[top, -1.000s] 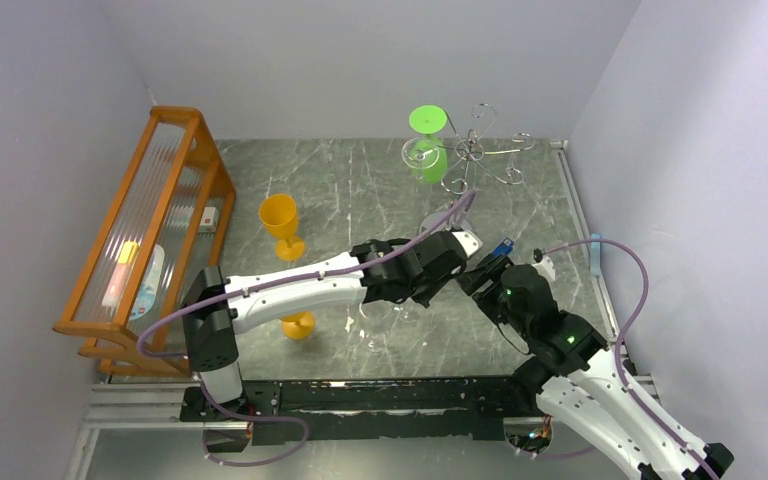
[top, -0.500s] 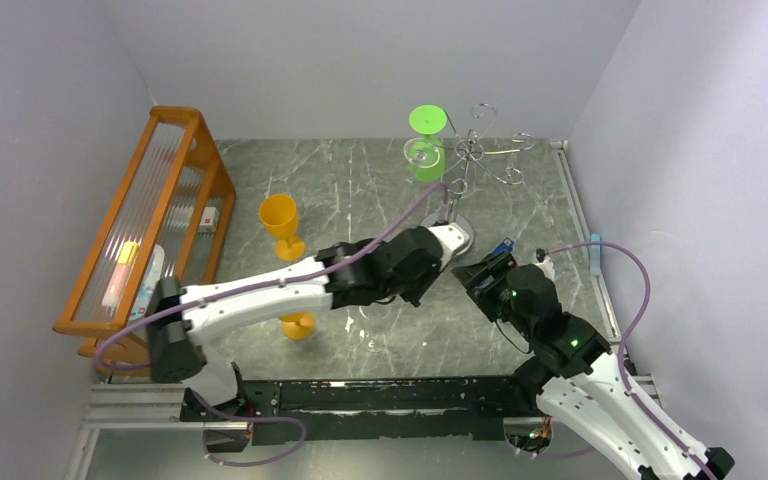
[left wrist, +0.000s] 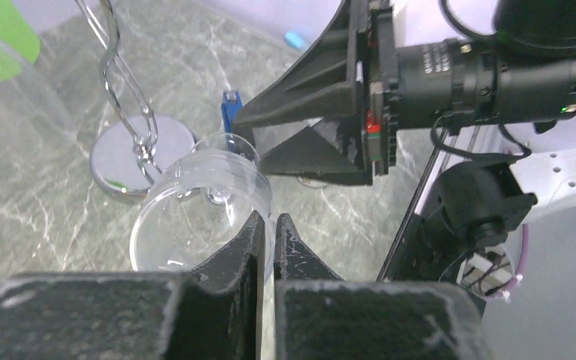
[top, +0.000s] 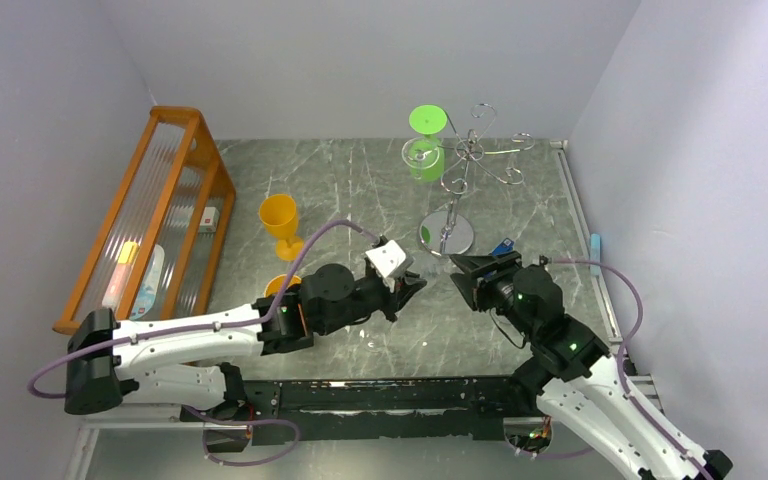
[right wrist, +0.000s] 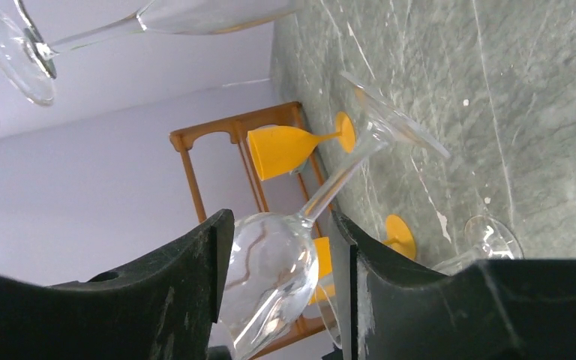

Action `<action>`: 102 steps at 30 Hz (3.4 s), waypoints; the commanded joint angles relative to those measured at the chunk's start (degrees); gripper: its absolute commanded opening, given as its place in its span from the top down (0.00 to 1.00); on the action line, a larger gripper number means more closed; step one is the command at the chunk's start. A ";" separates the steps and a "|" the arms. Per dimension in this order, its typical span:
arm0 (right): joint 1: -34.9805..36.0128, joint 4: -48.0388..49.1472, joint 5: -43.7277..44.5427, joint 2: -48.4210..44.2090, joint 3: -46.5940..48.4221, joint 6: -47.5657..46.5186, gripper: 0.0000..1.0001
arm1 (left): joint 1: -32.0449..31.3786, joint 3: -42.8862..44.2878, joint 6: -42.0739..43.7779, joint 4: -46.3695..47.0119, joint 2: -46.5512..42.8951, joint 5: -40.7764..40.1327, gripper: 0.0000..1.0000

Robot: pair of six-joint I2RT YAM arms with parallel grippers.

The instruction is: Place the wine glass upside down on the wine glass rack

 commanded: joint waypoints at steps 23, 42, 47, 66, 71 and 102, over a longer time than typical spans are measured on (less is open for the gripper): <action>-0.25 13.93 -6.36 8.19 -0.37 8.39 0.68 | -0.68 -12.50 4.42 33.56 -4.78 1.88 0.95; -0.26 15.79 6.65 8.91 0.95 -5.17 1.00 | -0.68 -16.89 0.74 24.52 -9.81 -4.35 0.31; -0.30 24.37 11.71 5.34 -1.66 -22.37 1.00 | -0.68 -15.79 -0.36 17.52 -13.27 -7.95 0.23; -0.30 33.03 12.95 -8.95 -5.90 -59.11 1.00 | -0.68 -7.78 1.03 3.48 -12.19 -15.23 0.10; -0.25 37.99 8.46 -10.29 -5.54 -71.08 1.00 | -0.68 -5.92 0.55 -0.08 -12.22 -19.88 0.07; -0.30 40.92 14.74 21.59 9.52 -75.49 1.00 | -0.68 -2.81 -2.88 -5.71 -9.18 -18.22 0.05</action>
